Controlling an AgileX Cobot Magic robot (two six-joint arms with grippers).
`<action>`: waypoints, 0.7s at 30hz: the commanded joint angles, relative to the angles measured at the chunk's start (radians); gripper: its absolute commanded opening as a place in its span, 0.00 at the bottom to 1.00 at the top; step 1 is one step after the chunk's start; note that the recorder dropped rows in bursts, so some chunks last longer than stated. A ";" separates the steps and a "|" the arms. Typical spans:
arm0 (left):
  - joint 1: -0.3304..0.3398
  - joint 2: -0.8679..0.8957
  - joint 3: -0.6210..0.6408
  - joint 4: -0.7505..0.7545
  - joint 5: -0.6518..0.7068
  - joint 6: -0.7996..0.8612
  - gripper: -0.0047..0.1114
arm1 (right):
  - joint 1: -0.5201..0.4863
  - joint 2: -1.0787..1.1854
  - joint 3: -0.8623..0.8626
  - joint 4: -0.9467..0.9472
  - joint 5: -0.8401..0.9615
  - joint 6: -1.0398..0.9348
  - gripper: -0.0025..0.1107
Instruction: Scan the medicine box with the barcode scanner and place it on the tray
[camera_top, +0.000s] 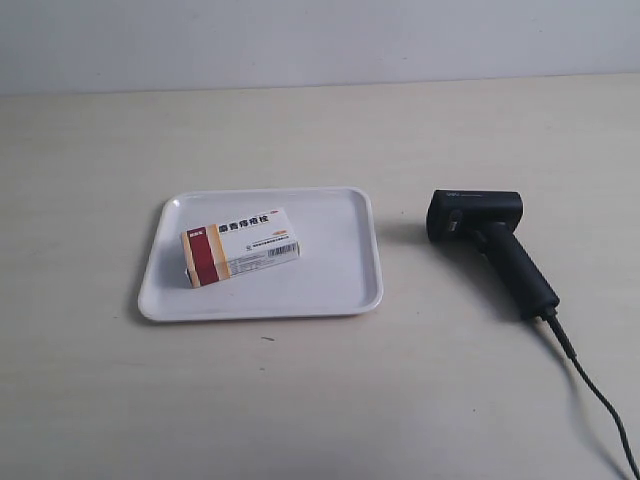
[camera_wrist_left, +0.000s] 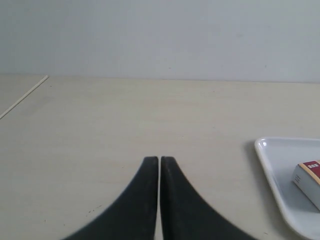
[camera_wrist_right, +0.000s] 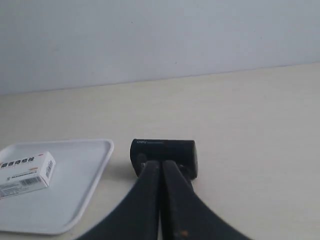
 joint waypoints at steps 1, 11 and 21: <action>0.001 -0.006 -0.001 -0.006 0.000 0.000 0.08 | -0.003 -0.092 0.039 0.024 -0.033 -0.011 0.03; 0.001 -0.006 -0.001 -0.006 0.000 0.000 0.08 | -0.047 -0.197 0.039 0.022 -0.001 -0.009 0.03; 0.001 -0.006 -0.001 -0.006 0.000 0.000 0.08 | -0.326 -0.364 0.039 0.022 0.038 -0.010 0.03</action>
